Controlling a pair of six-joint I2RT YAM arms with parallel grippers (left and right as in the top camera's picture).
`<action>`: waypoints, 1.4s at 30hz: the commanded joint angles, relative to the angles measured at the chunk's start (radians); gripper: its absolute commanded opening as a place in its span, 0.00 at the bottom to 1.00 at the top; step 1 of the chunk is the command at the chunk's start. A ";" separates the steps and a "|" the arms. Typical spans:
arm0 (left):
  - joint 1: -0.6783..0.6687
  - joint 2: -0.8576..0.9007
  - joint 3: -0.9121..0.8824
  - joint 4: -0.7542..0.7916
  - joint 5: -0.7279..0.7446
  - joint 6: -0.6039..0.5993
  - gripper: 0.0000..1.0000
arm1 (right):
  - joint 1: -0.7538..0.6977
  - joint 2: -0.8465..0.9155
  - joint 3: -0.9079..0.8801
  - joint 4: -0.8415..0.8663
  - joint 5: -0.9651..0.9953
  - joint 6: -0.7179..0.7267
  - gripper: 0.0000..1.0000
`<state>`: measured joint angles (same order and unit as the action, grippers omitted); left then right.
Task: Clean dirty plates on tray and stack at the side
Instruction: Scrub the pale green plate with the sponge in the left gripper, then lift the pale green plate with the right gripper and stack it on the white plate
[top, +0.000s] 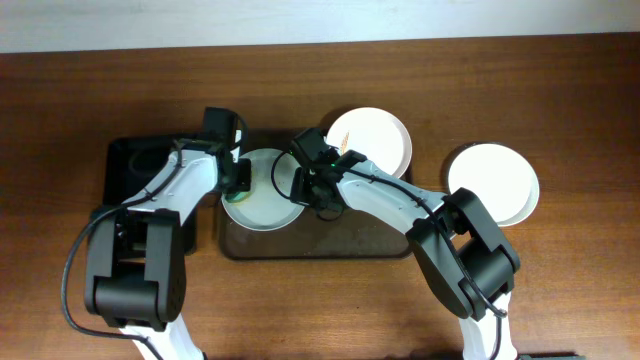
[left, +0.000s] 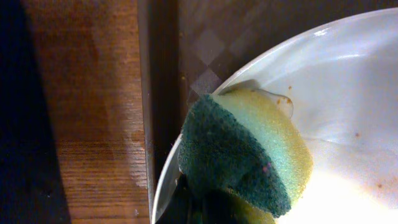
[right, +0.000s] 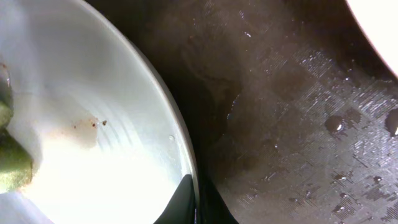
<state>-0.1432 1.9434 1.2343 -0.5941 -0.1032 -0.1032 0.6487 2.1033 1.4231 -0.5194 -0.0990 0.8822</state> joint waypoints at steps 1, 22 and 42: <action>-0.027 0.048 -0.033 0.082 -0.093 -0.013 0.00 | -0.003 0.047 -0.023 -0.025 0.029 -0.014 0.04; -0.020 0.093 0.112 0.091 -0.032 -0.012 0.01 | -0.003 0.047 -0.023 -0.026 0.028 -0.014 0.04; 0.092 0.103 0.687 -0.554 0.410 0.105 0.01 | 0.010 -0.433 0.036 -0.522 0.469 -0.324 0.04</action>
<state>-0.0509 2.0441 1.9209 -1.1522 0.2924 -0.0189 0.6018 1.7069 1.4464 -1.0370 0.1699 0.5644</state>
